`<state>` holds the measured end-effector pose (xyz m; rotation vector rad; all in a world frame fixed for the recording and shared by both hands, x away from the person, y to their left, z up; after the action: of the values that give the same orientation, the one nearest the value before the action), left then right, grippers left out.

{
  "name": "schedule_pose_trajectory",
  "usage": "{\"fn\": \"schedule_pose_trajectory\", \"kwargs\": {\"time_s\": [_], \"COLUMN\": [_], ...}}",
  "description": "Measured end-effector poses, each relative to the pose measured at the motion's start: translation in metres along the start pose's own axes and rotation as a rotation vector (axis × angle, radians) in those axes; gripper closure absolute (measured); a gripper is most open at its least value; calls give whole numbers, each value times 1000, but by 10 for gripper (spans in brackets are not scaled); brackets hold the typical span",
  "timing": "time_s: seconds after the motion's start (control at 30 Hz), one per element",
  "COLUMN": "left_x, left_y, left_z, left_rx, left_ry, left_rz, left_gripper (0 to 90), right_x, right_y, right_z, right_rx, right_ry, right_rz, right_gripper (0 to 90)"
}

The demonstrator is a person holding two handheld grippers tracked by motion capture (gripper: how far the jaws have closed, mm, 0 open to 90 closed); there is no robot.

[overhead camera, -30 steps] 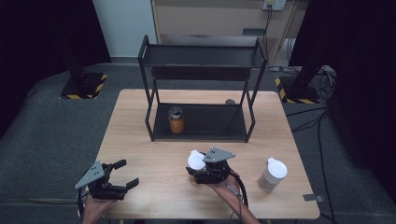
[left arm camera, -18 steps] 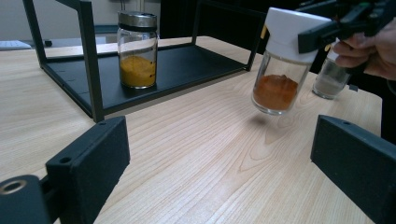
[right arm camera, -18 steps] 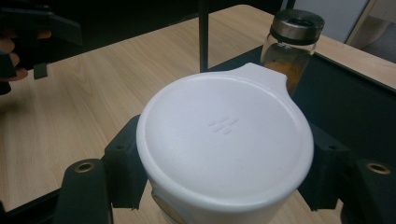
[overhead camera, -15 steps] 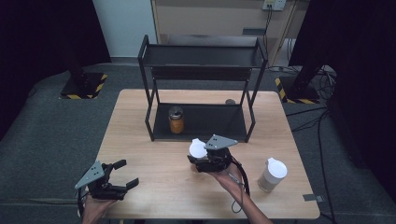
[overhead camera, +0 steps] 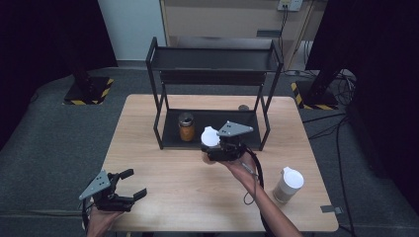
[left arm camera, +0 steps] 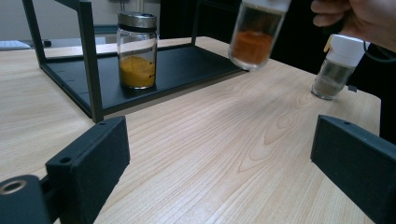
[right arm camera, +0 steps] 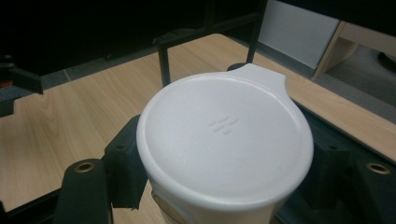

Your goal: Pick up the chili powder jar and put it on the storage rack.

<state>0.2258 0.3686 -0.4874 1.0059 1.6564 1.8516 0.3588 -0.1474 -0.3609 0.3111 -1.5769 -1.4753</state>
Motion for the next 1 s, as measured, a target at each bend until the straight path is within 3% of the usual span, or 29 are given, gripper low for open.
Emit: {"fn": "schedule_pose_trajectory", "kwargs": {"time_s": [0.37, 1.0], "left_x": [0, 1], "left_y": [0, -1], "left_z": [0, 1], "left_rx": [3, 9], "left_ry": [-1, -1], "left_rz": [-3, -6], "left_gripper": [39, 39], "right_x": [-13, -53], "right_y": [30, 49], "right_z": [-15, -40], "right_rx": [5, -20], "right_ry": [-35, -117], "right_rz": [-7, 14], "right_gripper": [308, 308]}}
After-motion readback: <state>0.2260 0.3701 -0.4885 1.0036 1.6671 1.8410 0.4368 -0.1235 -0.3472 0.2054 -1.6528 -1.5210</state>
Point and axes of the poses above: each handheld gripper's, and its own axes: x roughly backward along the jaws, y roughly out of its top, z roughly to its left, the point moved 5 cm from there along -x, roughly forward along the jaws, and after that the axes turned 11 degrees about -x, right-handed, at the moved point
